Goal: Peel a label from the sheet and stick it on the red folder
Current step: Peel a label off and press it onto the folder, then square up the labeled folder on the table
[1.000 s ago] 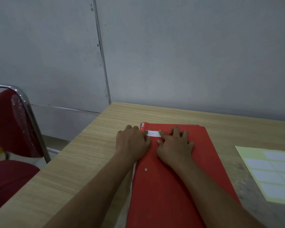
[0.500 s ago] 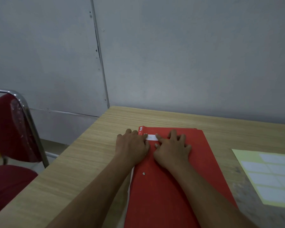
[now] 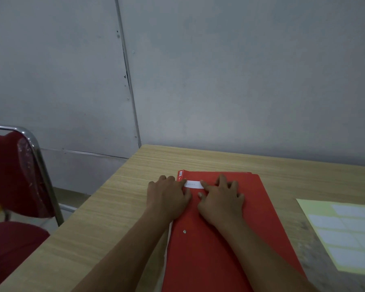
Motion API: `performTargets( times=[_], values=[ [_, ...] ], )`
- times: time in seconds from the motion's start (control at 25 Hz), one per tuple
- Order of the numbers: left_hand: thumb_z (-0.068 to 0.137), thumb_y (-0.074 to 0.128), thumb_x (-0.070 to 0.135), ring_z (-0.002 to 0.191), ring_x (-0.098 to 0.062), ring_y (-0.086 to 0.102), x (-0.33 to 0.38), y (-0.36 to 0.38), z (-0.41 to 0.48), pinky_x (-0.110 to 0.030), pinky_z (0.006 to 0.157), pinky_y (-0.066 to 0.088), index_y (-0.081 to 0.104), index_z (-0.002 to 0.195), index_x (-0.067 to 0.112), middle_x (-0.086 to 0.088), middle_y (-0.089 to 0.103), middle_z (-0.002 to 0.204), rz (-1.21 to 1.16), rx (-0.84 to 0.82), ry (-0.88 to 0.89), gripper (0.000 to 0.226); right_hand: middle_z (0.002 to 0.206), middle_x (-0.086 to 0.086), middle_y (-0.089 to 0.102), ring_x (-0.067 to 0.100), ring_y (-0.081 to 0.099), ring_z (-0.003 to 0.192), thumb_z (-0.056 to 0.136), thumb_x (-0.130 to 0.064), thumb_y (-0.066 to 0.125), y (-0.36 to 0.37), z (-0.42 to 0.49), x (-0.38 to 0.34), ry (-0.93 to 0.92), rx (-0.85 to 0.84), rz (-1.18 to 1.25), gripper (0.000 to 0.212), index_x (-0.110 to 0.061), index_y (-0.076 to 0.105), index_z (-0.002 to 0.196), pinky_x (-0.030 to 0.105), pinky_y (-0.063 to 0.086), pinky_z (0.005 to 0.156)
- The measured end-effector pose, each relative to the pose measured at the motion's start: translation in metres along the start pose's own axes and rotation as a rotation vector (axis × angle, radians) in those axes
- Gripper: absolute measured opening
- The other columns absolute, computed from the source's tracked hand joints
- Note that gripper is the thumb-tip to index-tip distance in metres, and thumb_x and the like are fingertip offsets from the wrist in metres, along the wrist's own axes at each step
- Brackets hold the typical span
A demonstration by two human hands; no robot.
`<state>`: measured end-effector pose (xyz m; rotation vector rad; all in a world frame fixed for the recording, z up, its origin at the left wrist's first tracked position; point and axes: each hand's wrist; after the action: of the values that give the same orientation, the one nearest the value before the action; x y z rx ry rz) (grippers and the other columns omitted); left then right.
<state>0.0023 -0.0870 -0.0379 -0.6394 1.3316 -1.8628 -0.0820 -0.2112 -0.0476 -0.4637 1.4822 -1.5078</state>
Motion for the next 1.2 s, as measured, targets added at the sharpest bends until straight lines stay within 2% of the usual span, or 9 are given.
performTargets(
  times=[0.24,0.44,0.6,0.72,0.8,0.88,0.96,1.08,1.2],
  values=[
    [0.098,0.033,0.048,0.099,-0.021,0.054,0.000,-0.004,0.001,-0.033,0.066,0.030,0.069,0.114,0.029,0.001,0.065,0.100,0.054,0.010,0.107,0.044,0.128,-0.009,0.047,0.018,0.038,0.122,0.094,-0.055,0.048,-0.001,-0.009,0.008,-0.039,0.096,0.004,0.040,-0.044,0.063,0.130,0.040,0.039,0.095],
    [0.100,0.036,0.047,0.094,-0.023,0.059,0.002,-0.003,0.001,-0.033,0.065,0.034,0.069,0.100,0.018,-0.004,0.067,0.097,-0.032,-0.004,0.117,0.044,0.134,-0.006,0.045,0.019,0.037,0.124,0.097,-0.056,0.042,-0.002,-0.012,0.006,-0.049,0.065,-0.033,0.038,-0.051,0.058,0.131,0.040,0.037,0.094],
    [0.101,0.029,0.049,0.100,-0.020,0.057,0.002,-0.002,0.003,-0.033,0.066,0.036,0.066,0.116,0.027,-0.002,0.062,0.106,-0.038,-0.072,0.180,0.045,0.139,-0.007,0.039,0.021,0.033,0.124,0.098,-0.060,0.037,-0.003,-0.010,0.005,-0.065,-0.005,-0.052,0.036,-0.061,0.051,0.131,0.042,0.033,0.093],
    [0.100,0.030,0.050,0.099,-0.021,0.057,0.000,-0.004,0.005,-0.033,0.066,0.035,0.066,0.114,0.028,-0.001,0.061,0.104,-0.039,-0.104,0.190,0.045,0.139,-0.009,0.039,0.022,0.033,0.123,0.097,-0.062,0.038,-0.003,-0.010,0.007,-0.088,-0.004,-0.062,0.035,-0.064,0.051,0.129,0.043,0.034,0.093],
    [0.099,0.034,0.051,0.090,-0.020,0.061,0.001,-0.003,0.002,-0.032,0.062,0.034,0.069,0.099,0.024,0.000,0.063,0.090,-0.038,-0.040,0.117,0.045,0.137,-0.010,0.043,0.021,0.035,0.122,0.095,-0.061,0.043,-0.003,-0.011,0.008,-0.080,0.024,-0.026,0.037,-0.057,0.058,0.128,0.041,0.035,0.093],
    [0.096,0.039,0.051,0.072,-0.017,0.061,0.002,-0.003,-0.003,-0.029,0.056,0.032,0.069,0.079,0.018,0.004,0.053,0.067,-0.082,0.058,-0.017,0.048,0.135,-0.011,0.050,0.019,0.038,0.123,0.092,-0.061,0.049,-0.002,-0.009,0.011,-0.069,0.063,0.022,0.040,-0.046,0.065,0.126,0.040,0.038,0.094],
    [0.094,0.041,0.052,0.061,-0.014,0.055,0.003,-0.001,-0.006,-0.027,0.053,0.032,0.075,0.080,0.022,0.006,0.049,0.060,-0.115,0.084,-0.075,0.047,0.135,-0.011,0.054,0.019,0.040,0.125,0.091,-0.058,0.054,-0.002,-0.010,0.015,-0.075,0.070,0.062,0.044,-0.037,0.067,0.127,0.039,0.040,0.098],
    [0.093,0.043,0.053,0.074,-0.018,0.064,0.003,-0.005,-0.005,-0.028,0.058,0.041,0.077,0.096,0.029,0.002,0.068,0.079,-0.210,0.048,-0.114,0.042,0.132,-0.006,0.062,0.020,0.049,0.125,0.086,-0.049,0.068,-0.012,-0.009,0.017,-0.051,0.034,0.181,0.044,-0.026,0.071,0.124,0.037,0.042,0.103],
    [0.093,0.046,0.051,0.097,-0.023,0.066,0.004,-0.012,-0.007,-0.033,0.073,0.049,0.073,0.111,0.028,-0.002,0.071,0.102,-0.250,0.021,-0.153,0.040,0.104,-0.001,0.075,0.021,0.068,0.103,0.080,-0.039,0.078,-0.035,-0.010,0.024,0.076,0.070,0.417,0.025,-0.023,0.080,0.099,0.032,0.053,0.087]
  ],
)
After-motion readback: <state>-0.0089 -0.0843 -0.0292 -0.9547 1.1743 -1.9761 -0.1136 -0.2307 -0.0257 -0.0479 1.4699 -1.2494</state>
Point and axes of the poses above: each hand's wrist, its own z-axis towards the middle knuckle, its own y-axis out of the palm, x = y × z
